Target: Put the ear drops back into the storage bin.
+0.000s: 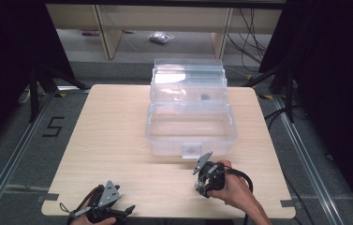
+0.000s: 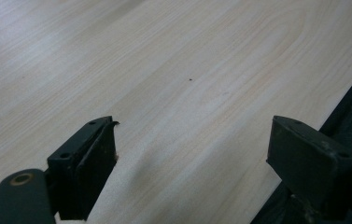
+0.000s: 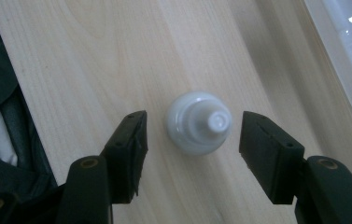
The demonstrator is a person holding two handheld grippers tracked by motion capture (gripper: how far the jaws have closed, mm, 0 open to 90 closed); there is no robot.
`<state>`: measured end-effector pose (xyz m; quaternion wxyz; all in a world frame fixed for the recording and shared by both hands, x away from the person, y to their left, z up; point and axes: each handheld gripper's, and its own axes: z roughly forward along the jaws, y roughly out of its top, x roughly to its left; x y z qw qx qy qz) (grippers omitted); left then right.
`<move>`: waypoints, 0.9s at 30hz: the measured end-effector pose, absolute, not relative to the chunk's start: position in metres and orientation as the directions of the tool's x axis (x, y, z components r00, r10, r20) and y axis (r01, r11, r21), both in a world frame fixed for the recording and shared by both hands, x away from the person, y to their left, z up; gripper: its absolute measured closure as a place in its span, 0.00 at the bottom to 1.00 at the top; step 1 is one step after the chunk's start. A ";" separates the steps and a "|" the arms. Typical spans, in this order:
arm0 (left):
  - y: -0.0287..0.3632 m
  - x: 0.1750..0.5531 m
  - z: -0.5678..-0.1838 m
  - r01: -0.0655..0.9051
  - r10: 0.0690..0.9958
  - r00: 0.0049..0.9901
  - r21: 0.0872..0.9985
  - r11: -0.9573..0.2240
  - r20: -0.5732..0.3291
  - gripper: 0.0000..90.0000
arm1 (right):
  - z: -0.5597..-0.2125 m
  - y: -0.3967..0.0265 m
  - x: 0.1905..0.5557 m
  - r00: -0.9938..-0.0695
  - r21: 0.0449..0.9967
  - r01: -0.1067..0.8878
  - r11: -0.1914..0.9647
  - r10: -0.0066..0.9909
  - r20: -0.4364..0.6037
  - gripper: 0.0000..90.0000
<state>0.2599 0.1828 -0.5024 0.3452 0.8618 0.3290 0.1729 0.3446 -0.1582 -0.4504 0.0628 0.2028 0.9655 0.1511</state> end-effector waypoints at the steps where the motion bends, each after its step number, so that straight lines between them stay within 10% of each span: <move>1: 0.183 0.260 -0.502 0.448 0.686 0.724 0.709 -0.545 0.070 0.17 | -0.450 -0.156 0.347 -0.916 0.315 0.355 0.880 0.395 -0.070 0.49; 27: 0.183 0.260 -0.503 0.449 0.686 0.725 0.709 -0.545 0.068 0.17 | -0.456 -0.140 0.356 -0.939 0.208 0.311 0.927 0.333 -0.080 0.67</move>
